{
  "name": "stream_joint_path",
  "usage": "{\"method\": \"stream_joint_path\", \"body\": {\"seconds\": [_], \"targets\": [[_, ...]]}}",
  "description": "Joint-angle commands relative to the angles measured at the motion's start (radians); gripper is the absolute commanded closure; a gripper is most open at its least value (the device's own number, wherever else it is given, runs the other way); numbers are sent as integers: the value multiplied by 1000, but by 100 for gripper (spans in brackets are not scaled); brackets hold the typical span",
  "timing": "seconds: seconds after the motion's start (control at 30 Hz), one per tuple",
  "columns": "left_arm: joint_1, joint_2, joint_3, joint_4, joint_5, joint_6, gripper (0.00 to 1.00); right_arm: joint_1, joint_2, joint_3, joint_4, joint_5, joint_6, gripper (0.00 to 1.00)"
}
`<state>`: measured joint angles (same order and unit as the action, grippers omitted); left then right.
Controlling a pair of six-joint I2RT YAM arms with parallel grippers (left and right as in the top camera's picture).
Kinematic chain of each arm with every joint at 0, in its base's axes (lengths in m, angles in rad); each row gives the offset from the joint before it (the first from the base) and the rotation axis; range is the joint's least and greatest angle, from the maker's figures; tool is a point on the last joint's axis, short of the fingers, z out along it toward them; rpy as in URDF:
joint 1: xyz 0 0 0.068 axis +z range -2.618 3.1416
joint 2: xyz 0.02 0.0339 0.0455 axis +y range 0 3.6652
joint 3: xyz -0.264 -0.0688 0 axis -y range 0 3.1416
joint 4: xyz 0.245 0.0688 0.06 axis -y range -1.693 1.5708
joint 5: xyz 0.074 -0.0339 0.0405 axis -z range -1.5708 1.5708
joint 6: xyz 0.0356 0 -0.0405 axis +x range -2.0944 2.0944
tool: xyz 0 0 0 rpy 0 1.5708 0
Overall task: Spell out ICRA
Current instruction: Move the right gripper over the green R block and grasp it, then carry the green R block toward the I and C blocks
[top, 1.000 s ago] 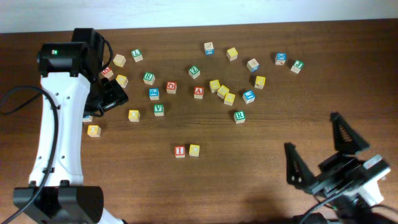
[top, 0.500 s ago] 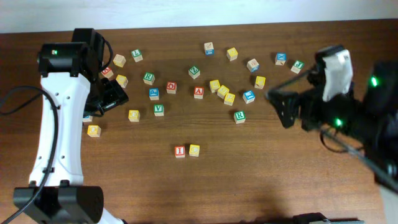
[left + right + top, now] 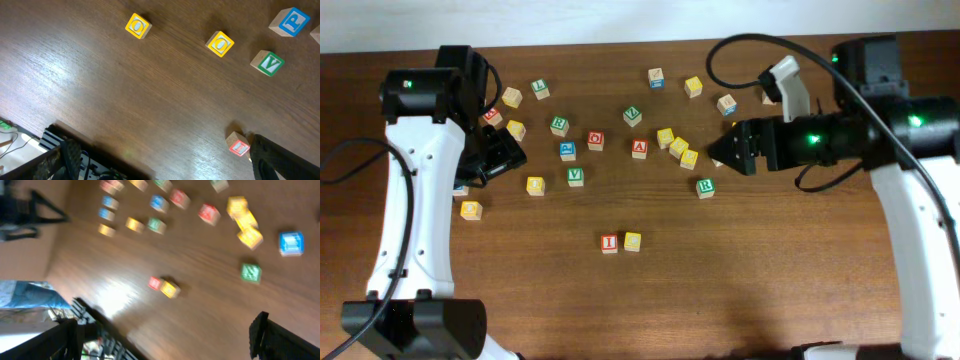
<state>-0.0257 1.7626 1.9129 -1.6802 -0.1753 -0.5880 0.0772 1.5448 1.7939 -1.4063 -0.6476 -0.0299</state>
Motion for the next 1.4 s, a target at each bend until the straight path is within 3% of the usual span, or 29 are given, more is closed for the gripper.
{"method": "stream_joint_path", "body": {"seconds": [0.0, 0.3, 0.57, 0.9, 0.97, 1.07, 1.2, 1.37], "targets": [[3, 5, -1, -1, -4, -14, 1, -6, 69, 15, -37, 174, -11, 2], [3, 5, -1, -1, -4, -14, 1, 100, 201, 11, -55, 552, 32, 9], [3, 5, -1, -1, -4, -14, 1, 294, 382, -5, 49, 778, 232, 12], [3, 5, -1, -1, -4, -14, 1, 314, 523, -37, 133, 782, 301, 15], [3, 5, -1, -1, -4, -14, 1, 314, 528, -77, 166, 776, 300, 23], [3, 5, -1, -1, -4, -14, 1, 309, 528, -154, 240, 768, 297, 26], [3, 5, -1, -1, -4, -13, 1, 280, 528, -237, 342, 619, 217, 27], [3, 5, -1, -1, -4, -14, 1, 274, 528, -270, 395, 599, 194, 27]]}}
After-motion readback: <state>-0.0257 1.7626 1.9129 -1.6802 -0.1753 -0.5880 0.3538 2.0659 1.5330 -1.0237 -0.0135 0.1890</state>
